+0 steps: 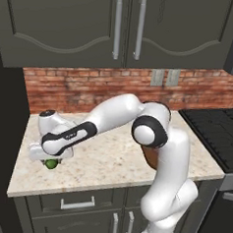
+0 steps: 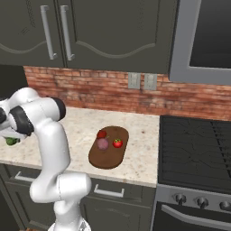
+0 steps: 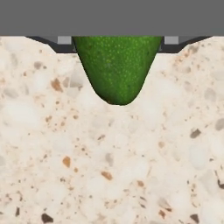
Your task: Place the avocado, onion, tomato, and bell pepper on the cutting board.
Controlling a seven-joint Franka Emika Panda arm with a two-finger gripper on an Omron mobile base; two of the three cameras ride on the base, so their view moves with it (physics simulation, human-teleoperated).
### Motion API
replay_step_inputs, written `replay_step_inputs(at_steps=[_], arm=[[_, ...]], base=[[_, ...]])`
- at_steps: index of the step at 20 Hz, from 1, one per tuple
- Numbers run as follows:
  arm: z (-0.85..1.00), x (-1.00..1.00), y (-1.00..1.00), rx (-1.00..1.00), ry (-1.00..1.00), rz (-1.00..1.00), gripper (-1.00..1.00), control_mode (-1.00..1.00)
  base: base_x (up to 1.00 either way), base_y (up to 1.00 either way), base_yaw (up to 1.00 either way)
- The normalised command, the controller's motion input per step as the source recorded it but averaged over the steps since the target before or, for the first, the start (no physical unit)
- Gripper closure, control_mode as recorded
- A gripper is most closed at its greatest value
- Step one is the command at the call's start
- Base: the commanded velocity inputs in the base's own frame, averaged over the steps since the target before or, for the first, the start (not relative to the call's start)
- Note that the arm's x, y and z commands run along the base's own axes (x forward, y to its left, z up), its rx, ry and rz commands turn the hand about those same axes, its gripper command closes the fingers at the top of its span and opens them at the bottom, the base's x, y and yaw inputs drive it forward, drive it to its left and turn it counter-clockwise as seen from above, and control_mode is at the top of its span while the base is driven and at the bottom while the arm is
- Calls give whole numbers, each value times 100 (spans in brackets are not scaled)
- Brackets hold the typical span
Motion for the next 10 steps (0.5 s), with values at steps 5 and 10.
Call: replay_step_inputs(at_steps=[5, 10], arm=[[67, -36, -26, 0, -8, 0, 100, -100], [86, -42, -22, 0, -12, 0, 100, -100]], base=[[0, 0, 0], [0, 0, 0]])
